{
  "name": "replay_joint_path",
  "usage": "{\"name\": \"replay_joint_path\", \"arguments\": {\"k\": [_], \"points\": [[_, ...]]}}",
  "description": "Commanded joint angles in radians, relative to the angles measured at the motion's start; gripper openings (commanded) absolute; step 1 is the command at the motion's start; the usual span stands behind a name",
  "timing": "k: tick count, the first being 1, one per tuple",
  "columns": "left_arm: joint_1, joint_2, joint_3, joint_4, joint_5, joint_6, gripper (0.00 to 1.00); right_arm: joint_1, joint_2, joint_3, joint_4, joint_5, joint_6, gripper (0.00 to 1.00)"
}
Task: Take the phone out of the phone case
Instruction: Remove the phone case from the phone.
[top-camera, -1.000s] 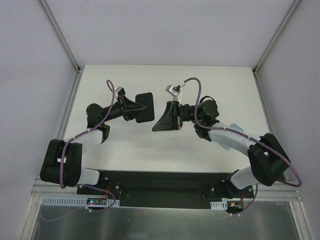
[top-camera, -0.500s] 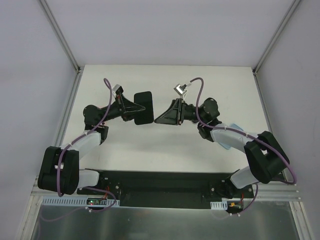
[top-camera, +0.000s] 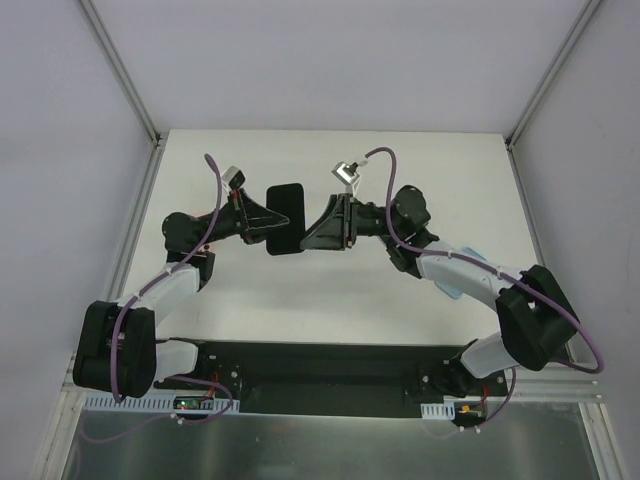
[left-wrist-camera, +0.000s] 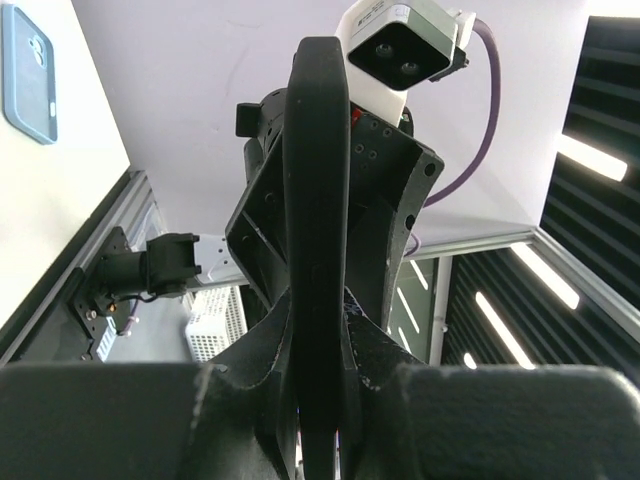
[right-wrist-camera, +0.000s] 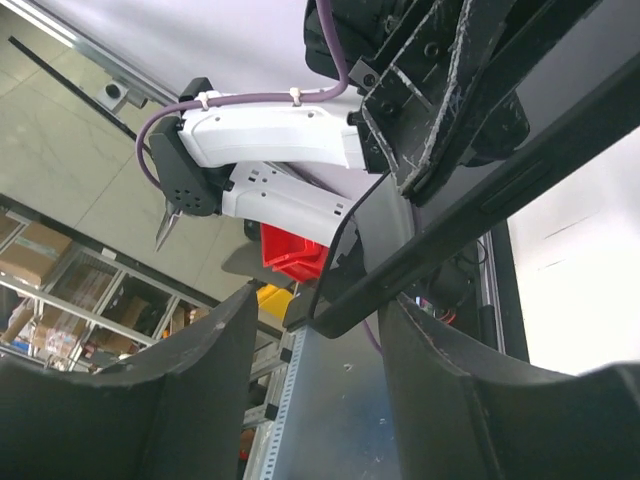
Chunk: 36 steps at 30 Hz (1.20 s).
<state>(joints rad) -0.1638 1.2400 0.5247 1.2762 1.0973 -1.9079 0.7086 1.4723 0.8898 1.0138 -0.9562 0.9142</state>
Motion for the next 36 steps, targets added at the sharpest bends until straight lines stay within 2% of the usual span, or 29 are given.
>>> {"name": "replay_joint_path", "arguments": {"k": [1, 6, 7, 9, 14, 17, 18, 22, 28, 31, 32, 34, 35, 36], "points": [[0.0, -0.036, 0.041, 0.143, 0.004, 0.026, 0.0, 0.032, 0.011, 0.067, 0.04, -0.059, -0.026, 0.5], [0.0, -0.034, 0.044, 0.147, 0.004, 0.023, 0.0, 0.045, 0.031, 0.066, 0.057, -0.085, -0.026, 0.39], [0.0, -0.036, 0.044, 0.149, 0.004, 0.023, 0.0, 0.045, 0.031, 0.066, 0.058, -0.085, -0.026, 0.33], [0.0, -0.036, 0.044, 0.147, 0.004, 0.023, 0.0, 0.043, 0.029, 0.063, 0.068, -0.09, -0.023, 0.28], [0.0, -0.031, 0.044, 0.15, 0.003, 0.021, 0.0, 0.045, 0.034, 0.061, 0.095, -0.107, -0.005, 0.28], [0.0, -0.033, 0.046, 0.15, 0.003, 0.02, 0.0, 0.045, 0.033, 0.057, 0.108, -0.111, -0.003, 0.13], [0.0, -0.033, 0.046, 0.147, 0.003, 0.018, 0.0, 0.045, 0.033, 0.057, 0.117, -0.115, -0.002, 0.02], [0.0, -0.03, 0.04, 0.123, -0.013, 0.013, 0.0, 0.049, 0.028, 0.052, 0.163, -0.134, 0.011, 0.01], [0.001, -0.011, 0.021, 0.068, -0.086, -0.055, 0.0, 0.072, -0.033, 0.034, 0.134, -0.173, -0.087, 0.01], [0.001, -0.013, 0.017, 0.037, -0.117, -0.083, 0.0, 0.081, -0.09, 0.029, -0.004, -0.159, -0.228, 0.01], [0.001, -0.016, 0.021, 0.022, -0.117, -0.08, 0.0, 0.087, -0.11, 0.034, -0.155, -0.145, -0.294, 0.01], [0.001, -0.033, 0.021, -0.027, -0.126, -0.072, 0.0, 0.103, -0.174, 0.073, -0.374, -0.089, -0.559, 0.01], [0.0, -0.039, 0.026, -0.043, -0.128, -0.069, 0.0, 0.127, -0.193, 0.099, -0.643, -0.058, -0.66, 0.01], [0.0, -0.05, 0.027, -0.069, -0.128, -0.065, 0.0, 0.143, -0.207, 0.133, -0.75, -0.026, -0.748, 0.01]]}}
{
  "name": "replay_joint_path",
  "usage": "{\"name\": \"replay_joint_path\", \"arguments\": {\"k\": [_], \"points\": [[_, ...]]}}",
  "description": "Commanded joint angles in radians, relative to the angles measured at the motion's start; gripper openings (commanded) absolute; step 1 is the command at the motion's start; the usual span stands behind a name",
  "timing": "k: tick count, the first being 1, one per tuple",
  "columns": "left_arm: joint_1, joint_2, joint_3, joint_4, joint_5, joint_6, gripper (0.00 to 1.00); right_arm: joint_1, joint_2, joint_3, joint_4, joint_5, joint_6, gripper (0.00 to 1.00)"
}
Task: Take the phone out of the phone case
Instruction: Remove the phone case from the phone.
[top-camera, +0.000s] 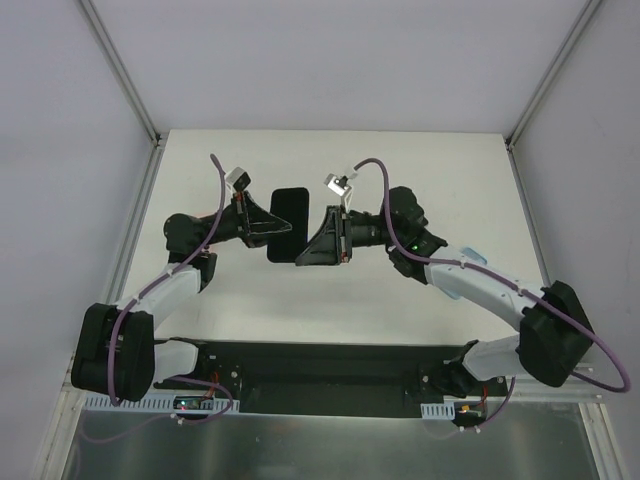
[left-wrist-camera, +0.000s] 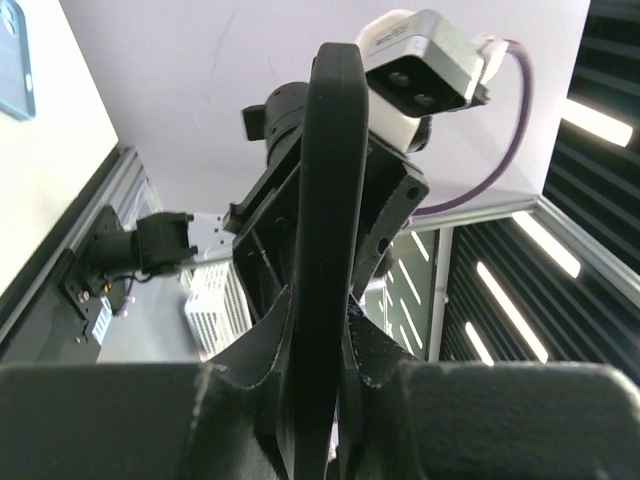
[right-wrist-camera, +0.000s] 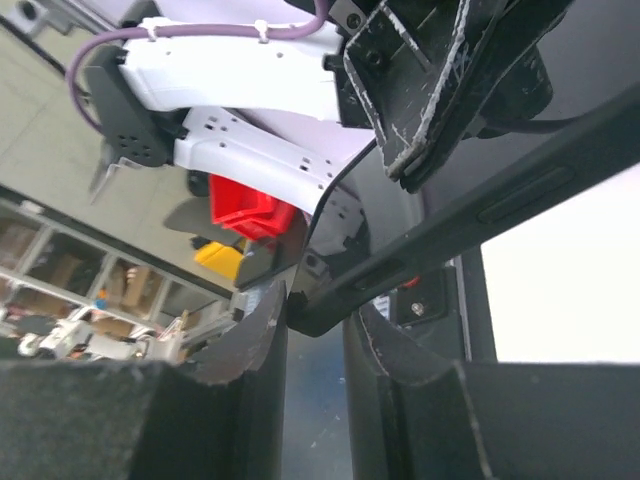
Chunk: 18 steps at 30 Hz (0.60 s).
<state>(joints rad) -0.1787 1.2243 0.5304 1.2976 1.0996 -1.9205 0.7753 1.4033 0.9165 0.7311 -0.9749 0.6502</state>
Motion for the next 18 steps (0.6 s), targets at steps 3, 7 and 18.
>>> {"name": "replay_joint_path", "arguments": {"k": [3, 7, 18], "points": [[0.015, -0.043, 0.023, -0.11, -0.129, -0.046, 0.0, 0.099, -0.15, 0.166, -0.596, 0.024, -0.616, 0.01], [0.015, -0.046, 0.01, -0.112, -0.13, -0.055, 0.0, 0.101, -0.158, 0.16, -0.595, 0.036, -0.641, 0.01], [0.015, -0.058, -0.021, -0.116, -0.133, -0.061, 0.0, 0.122, -0.165, 0.157, -0.561, 0.045, -0.655, 0.01]]}}
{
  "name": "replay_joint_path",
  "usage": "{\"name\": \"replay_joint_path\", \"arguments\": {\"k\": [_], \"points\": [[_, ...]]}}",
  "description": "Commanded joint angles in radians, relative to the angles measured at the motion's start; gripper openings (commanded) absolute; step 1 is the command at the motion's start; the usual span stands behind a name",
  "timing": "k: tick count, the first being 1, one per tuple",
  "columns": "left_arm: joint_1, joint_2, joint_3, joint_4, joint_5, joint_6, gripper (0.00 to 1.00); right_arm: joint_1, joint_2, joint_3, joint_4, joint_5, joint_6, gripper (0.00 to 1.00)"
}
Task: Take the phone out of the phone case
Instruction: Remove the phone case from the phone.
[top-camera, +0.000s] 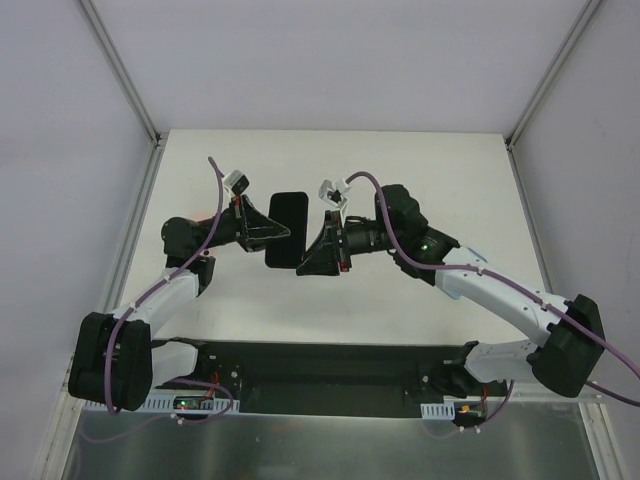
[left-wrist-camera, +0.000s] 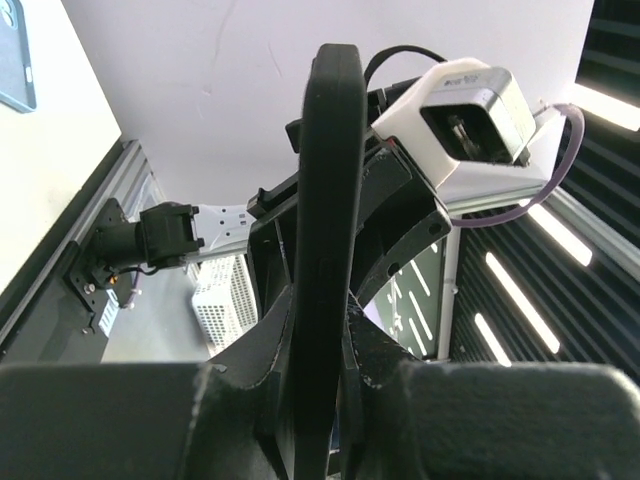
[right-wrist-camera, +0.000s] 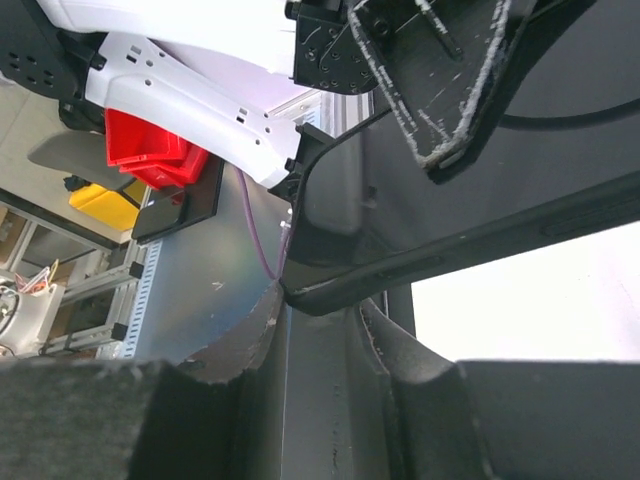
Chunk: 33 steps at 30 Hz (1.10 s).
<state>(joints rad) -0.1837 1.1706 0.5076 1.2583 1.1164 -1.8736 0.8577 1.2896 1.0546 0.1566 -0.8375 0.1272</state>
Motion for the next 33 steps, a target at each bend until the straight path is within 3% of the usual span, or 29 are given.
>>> {"name": "replay_joint_path", "arguments": {"k": [1, 9, 12, 13, 14, 16, 17, 18, 24, 28, 33], "points": [[0.02, -0.005, 0.002, -0.077, -0.15, -0.107, 0.0, 0.04, -0.047, 0.019, 0.024, -0.094, -0.13, 0.01], [0.02, -0.029, 0.008, -0.076, -0.139, -0.118, 0.0, 0.047, -0.023, 0.013, 0.083, -0.072, -0.107, 0.02], [0.02, -0.034, 0.002, -0.083, -0.139, -0.105, 0.0, 0.029, 0.002, 0.044, 0.08, -0.077, -0.031, 0.05], [0.02, -0.034, -0.001, -0.076, -0.141, -0.104, 0.0, 0.018, 0.014, 0.051, 0.081, -0.089, 0.009, 0.1], [0.021, -0.032, -0.001, -0.073, -0.141, -0.105, 0.0, -0.003, 0.023, 0.048, 0.087, -0.091, 0.067, 0.28], [0.021, -0.026, 0.002, -0.059, -0.139, -0.107, 0.0, -0.025, 0.031, 0.025, 0.136, -0.057, 0.129, 0.5], [0.021, -0.023, 0.006, -0.045, -0.138, -0.108, 0.0, -0.032, 0.028, -0.013, 0.156, -0.043, 0.184, 0.58], [0.021, -0.023, 0.006, -0.04, -0.138, -0.108, 0.0, -0.042, 0.017, -0.036, 0.191, -0.034, 0.216, 0.6], [0.029, -0.022, 0.006, -0.016, -0.127, -0.107, 0.0, -0.108, -0.006, -0.221, 0.569, 0.066, 0.53, 0.61], [0.029, -0.019, 0.012, -0.011, -0.119, -0.102, 0.0, -0.1, 0.054, -0.208, 0.789, 0.034, 0.639, 0.6], [0.03, -0.022, 0.009, -0.01, -0.118, -0.099, 0.0, -0.08, 0.123, -0.148, 0.905, -0.028, 0.701, 0.59]]}}
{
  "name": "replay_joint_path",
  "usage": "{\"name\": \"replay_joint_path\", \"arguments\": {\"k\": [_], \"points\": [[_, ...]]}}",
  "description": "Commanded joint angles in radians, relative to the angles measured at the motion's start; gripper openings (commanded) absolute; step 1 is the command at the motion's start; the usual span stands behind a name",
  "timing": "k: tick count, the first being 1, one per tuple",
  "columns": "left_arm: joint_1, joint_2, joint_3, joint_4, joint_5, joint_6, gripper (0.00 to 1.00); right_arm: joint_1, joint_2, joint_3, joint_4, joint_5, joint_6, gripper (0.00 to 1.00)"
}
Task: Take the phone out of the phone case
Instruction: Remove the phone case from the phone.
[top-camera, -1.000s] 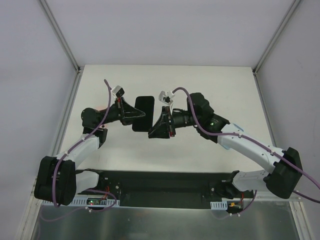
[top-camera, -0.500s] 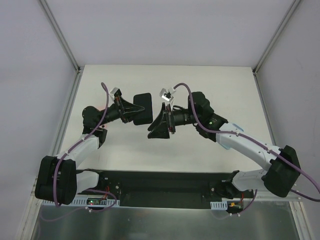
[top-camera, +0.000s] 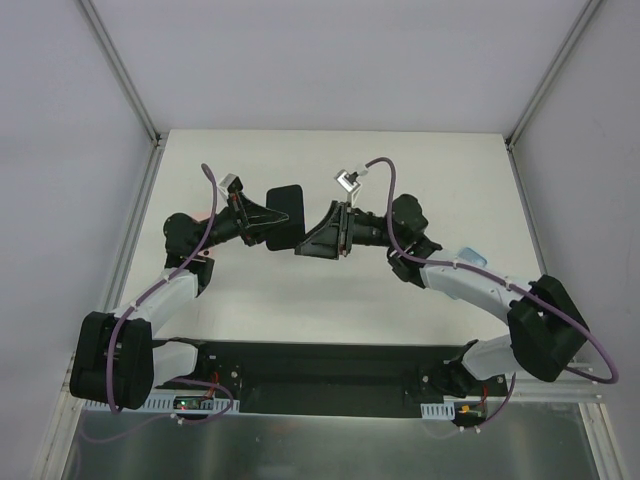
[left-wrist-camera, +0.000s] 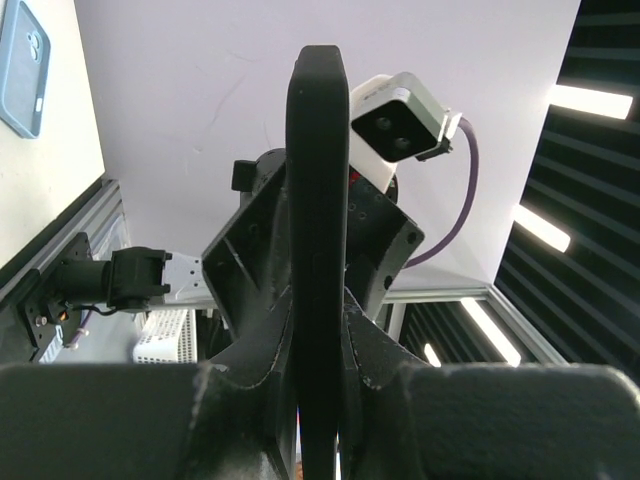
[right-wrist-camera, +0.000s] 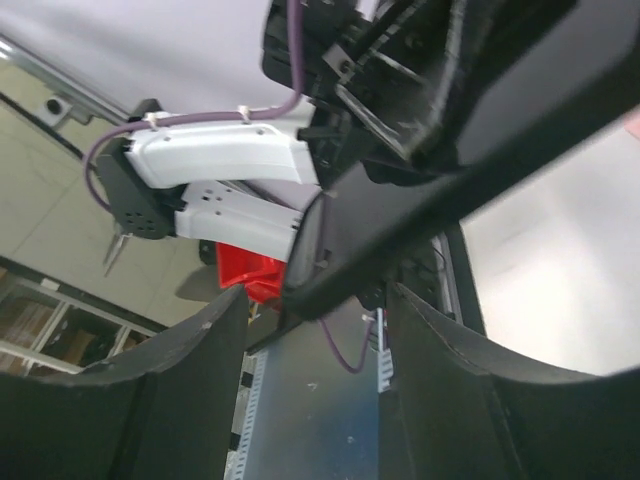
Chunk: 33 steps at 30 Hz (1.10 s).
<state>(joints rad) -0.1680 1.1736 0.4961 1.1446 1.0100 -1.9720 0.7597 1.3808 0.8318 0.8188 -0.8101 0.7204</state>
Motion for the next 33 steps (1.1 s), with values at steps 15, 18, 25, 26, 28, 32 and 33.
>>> {"name": "replay_joint_path", "arguments": {"k": [15, 18, 25, 26, 28, 32, 33], "points": [[0.025, -0.019, 0.027, 0.119, -0.001, -0.005, 0.0, -0.017, 0.064, 0.089, 0.284, -0.081, 0.135, 0.32], [0.025, -0.019, 0.03, 0.121, 0.001, -0.004, 0.0, -0.028, 0.086, 0.102, 0.299, -0.103, 0.152, 0.31], [0.025, -0.017, 0.033, 0.119, 0.004, -0.004, 0.0, -0.049, 0.175, 0.122, 0.528, -0.146, 0.319, 0.24], [0.027, -0.019, 0.033, 0.119, 0.006, -0.004, 0.0, -0.051, 0.182, 0.124, 0.531, -0.147, 0.33, 0.23], [0.027, -0.019, 0.035, 0.119, 0.007, -0.001, 0.0, -0.051, 0.188, 0.122, 0.533, -0.15, 0.327, 0.24], [0.027, -0.019, 0.036, 0.121, 0.007, -0.002, 0.0, -0.059, 0.187, 0.121, 0.533, -0.161, 0.327, 0.23], [0.027, -0.019, 0.038, 0.121, 0.009, -0.001, 0.0, -0.059, 0.185, 0.121, 0.533, -0.162, 0.327, 0.17]]}}
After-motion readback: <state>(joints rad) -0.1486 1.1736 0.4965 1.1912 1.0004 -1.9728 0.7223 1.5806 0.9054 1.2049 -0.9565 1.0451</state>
